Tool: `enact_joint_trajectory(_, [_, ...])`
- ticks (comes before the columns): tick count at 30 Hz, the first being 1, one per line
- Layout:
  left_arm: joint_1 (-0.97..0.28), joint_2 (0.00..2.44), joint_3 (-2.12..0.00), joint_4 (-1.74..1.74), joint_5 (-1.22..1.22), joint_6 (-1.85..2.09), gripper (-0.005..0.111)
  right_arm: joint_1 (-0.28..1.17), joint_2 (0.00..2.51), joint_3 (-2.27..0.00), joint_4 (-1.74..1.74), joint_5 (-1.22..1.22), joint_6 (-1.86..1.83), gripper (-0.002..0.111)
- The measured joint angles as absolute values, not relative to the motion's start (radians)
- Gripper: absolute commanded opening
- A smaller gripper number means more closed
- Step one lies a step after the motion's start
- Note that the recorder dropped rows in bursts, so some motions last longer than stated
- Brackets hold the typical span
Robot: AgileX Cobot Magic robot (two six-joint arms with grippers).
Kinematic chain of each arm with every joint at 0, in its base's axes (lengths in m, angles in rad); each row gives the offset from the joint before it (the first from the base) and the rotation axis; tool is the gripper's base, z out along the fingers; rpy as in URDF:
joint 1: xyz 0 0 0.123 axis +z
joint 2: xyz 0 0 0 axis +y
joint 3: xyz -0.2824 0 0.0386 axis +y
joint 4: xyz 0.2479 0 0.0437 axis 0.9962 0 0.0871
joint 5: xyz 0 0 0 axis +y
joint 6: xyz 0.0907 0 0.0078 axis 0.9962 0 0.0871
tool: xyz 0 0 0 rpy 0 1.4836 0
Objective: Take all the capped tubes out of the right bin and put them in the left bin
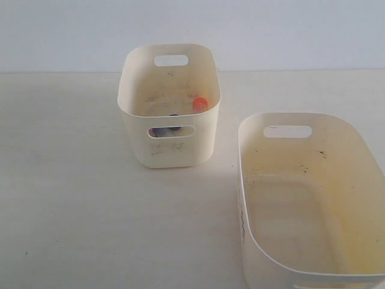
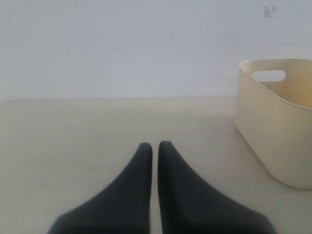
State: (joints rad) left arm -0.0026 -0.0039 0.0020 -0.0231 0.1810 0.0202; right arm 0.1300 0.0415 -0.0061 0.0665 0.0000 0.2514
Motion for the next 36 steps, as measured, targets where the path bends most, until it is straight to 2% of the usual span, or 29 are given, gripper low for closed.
enact_joint_trajectory(4, [-0.003, -0.004, 0.002, -0.023, 0.181, 0.02, 0.004, 0.13, 0.026, -0.006, 0.066, 0.028, 0.219, 0.0])
enact_joint_trajectory(14, [-0.003, -0.004, 0.002, -0.023, 0.181, 0.02, 0.004, 0.128, 0.006, -0.002, 0.032, 0.319, 0.176, 0.0])
enact_joint_trajectory(36, [-0.003, -0.004, 0.002, -0.023, 0.181, 0.02, 0.004, 0.122, 0.004, 0.0, 0.029, 0.339, 0.176, 0.0])
